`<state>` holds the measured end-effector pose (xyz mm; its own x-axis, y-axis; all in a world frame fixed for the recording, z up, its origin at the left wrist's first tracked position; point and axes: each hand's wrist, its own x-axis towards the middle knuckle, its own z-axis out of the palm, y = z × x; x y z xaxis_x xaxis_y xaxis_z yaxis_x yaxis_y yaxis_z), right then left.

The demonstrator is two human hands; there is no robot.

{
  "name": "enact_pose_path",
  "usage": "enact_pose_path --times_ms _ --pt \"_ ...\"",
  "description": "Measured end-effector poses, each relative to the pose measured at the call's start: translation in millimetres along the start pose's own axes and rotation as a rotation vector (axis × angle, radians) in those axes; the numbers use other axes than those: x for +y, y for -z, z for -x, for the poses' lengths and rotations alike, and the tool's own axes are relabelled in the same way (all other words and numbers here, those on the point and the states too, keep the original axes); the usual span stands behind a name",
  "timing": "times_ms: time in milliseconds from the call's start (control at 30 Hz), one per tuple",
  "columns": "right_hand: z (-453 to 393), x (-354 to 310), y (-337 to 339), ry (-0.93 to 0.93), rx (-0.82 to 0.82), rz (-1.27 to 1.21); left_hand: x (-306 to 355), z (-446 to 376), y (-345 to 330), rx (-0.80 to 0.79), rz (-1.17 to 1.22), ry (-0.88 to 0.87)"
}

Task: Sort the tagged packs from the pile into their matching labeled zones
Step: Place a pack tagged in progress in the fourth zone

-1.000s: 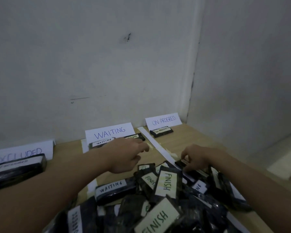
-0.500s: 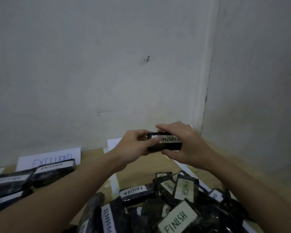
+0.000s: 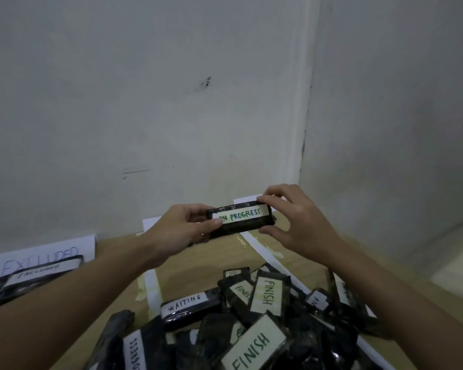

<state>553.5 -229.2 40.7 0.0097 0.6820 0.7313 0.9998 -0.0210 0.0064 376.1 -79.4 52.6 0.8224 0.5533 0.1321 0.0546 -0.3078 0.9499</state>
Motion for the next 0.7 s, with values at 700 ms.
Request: enact_pose_path --times_ms 700 --pt "12 184 -131 -0.567 -0.509 -0.066 -85 -99 -50 -0.289 -0.928 -0.288"
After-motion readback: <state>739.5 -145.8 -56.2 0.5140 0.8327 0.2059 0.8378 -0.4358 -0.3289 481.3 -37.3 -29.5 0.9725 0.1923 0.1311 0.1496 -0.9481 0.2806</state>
